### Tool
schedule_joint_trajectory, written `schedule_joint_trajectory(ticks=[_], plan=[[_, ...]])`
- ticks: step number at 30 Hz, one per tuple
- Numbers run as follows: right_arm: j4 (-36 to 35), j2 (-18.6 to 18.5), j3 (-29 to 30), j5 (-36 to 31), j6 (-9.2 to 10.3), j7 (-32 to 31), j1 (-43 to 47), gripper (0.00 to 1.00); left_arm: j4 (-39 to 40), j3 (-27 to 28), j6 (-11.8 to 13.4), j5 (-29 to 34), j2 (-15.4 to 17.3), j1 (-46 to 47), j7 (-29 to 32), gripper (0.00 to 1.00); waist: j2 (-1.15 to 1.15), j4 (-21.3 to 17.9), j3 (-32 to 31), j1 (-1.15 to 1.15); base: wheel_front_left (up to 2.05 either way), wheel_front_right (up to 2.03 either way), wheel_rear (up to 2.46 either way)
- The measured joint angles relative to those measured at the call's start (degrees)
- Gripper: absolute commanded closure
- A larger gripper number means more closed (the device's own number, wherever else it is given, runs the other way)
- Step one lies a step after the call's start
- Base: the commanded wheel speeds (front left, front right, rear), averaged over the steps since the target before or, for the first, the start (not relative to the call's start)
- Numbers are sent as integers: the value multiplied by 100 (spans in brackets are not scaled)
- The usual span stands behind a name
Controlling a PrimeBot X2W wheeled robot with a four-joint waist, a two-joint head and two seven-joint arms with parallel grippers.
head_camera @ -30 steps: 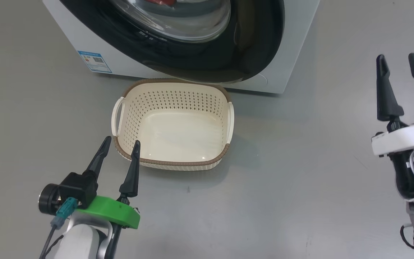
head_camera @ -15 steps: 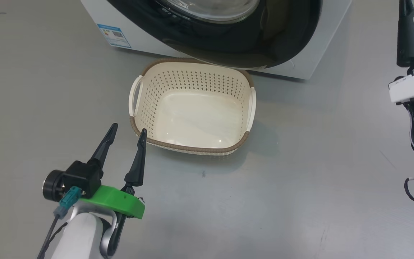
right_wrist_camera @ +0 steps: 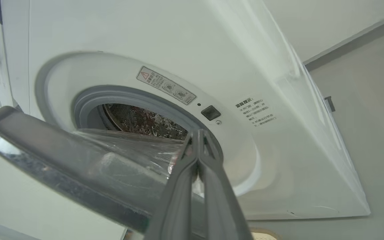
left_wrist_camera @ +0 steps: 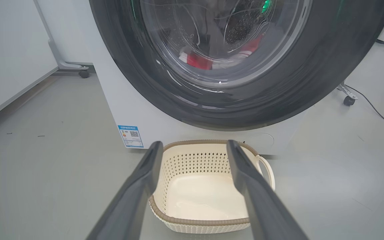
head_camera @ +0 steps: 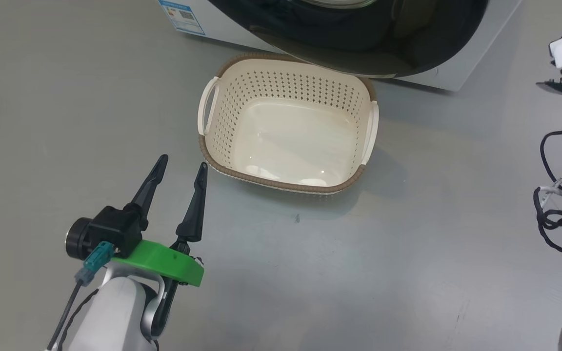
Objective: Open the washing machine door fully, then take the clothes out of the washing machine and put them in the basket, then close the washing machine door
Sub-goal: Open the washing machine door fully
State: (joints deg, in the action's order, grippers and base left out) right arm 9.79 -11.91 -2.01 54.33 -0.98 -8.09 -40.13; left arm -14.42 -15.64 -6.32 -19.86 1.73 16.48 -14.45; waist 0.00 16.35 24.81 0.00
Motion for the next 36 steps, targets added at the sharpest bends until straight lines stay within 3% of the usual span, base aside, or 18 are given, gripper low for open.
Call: schedule_joint_trajectory(ticks=[4,9,36], plan=[[237,294,211,642,174,-331,-292,100,3,-68,-1,-33,-5,60,0,0,0,103,95,0,0,0,0],[454,294,330,893,324,-609,-662,100,3,-94,-1,-83,-8,125,0,0,0,221,191,1,0,0,0],[1255,409,434,1949,409,-1816,-1112,100,-55,-99,22,-90,-15,180,0,0,0,319,252,0,0,0,0]])
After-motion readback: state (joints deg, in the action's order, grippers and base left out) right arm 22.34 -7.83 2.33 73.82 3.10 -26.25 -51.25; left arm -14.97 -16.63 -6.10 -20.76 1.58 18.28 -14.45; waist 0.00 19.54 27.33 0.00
